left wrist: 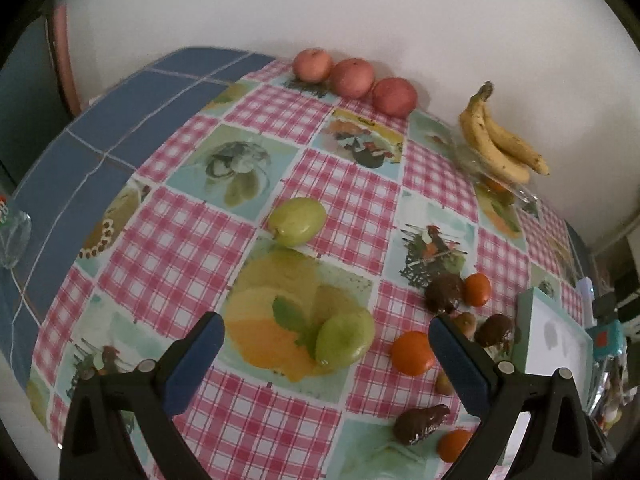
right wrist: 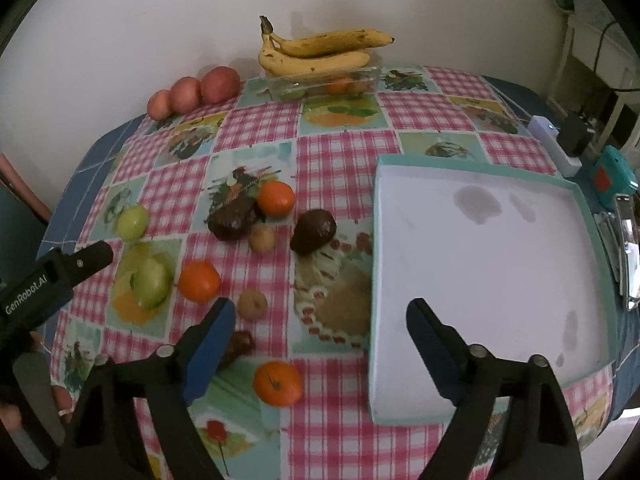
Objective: Organize fruits
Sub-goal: 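Reach the left tool to the green pear while the right tool reaches a kiwi, then close the left tool on the green pear while the right tool grasps the kiwi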
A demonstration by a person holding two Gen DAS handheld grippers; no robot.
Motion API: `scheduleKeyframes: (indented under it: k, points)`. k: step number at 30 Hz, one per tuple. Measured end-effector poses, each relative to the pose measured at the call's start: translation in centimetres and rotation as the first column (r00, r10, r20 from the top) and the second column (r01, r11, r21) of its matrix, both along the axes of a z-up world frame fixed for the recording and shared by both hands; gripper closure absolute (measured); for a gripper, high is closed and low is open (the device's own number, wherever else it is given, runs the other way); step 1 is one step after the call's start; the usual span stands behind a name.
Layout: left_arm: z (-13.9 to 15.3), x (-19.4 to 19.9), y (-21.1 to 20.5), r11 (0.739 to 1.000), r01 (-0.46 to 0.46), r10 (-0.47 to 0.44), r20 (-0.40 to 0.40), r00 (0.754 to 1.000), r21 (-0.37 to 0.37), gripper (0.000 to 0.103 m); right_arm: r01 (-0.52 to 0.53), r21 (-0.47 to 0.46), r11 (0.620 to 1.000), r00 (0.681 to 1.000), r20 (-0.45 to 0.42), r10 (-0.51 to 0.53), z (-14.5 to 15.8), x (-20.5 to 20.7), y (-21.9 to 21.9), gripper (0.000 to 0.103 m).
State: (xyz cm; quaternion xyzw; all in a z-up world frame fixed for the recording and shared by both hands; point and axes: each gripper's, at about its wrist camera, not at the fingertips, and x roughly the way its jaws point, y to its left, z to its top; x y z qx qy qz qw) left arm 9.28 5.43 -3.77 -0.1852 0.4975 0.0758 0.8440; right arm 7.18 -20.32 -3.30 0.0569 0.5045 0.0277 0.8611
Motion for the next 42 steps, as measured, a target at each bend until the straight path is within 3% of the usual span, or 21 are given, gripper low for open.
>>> scheduleKeyframes:
  k: [2, 4, 8, 11, 14, 17, 23, 30, 36, 42]
  points:
    - [-0.1, 0.4, 0.0, 1.0, 0.0, 0.0, -0.01, 1.0, 0.012, 0.0, 0.001, 0.011, 1.0, 1.0, 0.002, -0.001, 0.2, 0.7, 0.1, 0.026]
    - [-0.3, 0.7, -0.2, 1.0, 0.009, -0.008, -0.024, 1.0, 0.027, 0.0, -0.003, 0.021, 1.0, 1.0, -0.004, 0.004, 0.3, 1.4, 0.3, 0.028]
    - [-1.5, 1.6, -0.3, 1.0, 0.021, -0.022, -0.08, 0.997, -0.014, 0.002, -0.018, 0.017, 1.0, 0.999, -0.038, 0.019, -0.4, 2.8, 1.1, 0.04]
    - [-2.9, 2.2, -0.3, 0.998, 0.015, -0.022, -0.141, 0.99, -0.053, 0.014, -0.045, 0.012, 0.999, 0.996, -0.072, 0.046, -1.5, 3.3, 1.8, 0.04]
    - [-4.2, 2.5, -0.4, 0.996, 0.006, -0.022, -0.186, 0.982, -0.084, 0.017, -0.079, 0.023, 0.997, 0.99, -0.118, 0.082, -2.8, 3.6, 2.6, 0.044]
    - [-5.3, 2.6, -0.8, 0.996, 0.013, -0.033, -0.223, 0.974, -0.092, 0.024, -0.104, 0.004, 0.995, 0.983, -0.153, 0.104, -3.9, 3.6, 3.3, 0.044]
    - [-6.4, 2.8, -1.3, 0.997, 0.022, -0.039, -0.261, 0.965, -0.068, 0.027, -0.126, -0.01, 0.992, 0.974, -0.193, 0.122, -5.2, 3.8, 3.7, 0.044]
    - [-6.6, 3.4, -1.7, 0.999, 0.044, -0.05, -0.247, 0.968, -0.033, 0.037, -0.146, 0.021, 0.989, 0.968, -0.204, 0.148, -5.7, 4.2, 4.5, 0.044]
    - [-6.5, 3.6, -1.7, 0.994, 0.042, -0.065, -0.228, 0.971, -0.104, 0.055, -0.184, 0.003, 0.983, 0.961, -0.211, 0.181, -6.3, 4.1, 5.4, 0.044]
    - [-6.6, 3.7, -1.5, 0.991, 0.032, -0.061, -0.22, 0.974, -0.134, 0.057, -0.193, 0.003, 0.981, 0.958, -0.215, 0.189, -7.0, 4.3, 5.8, 0.047]
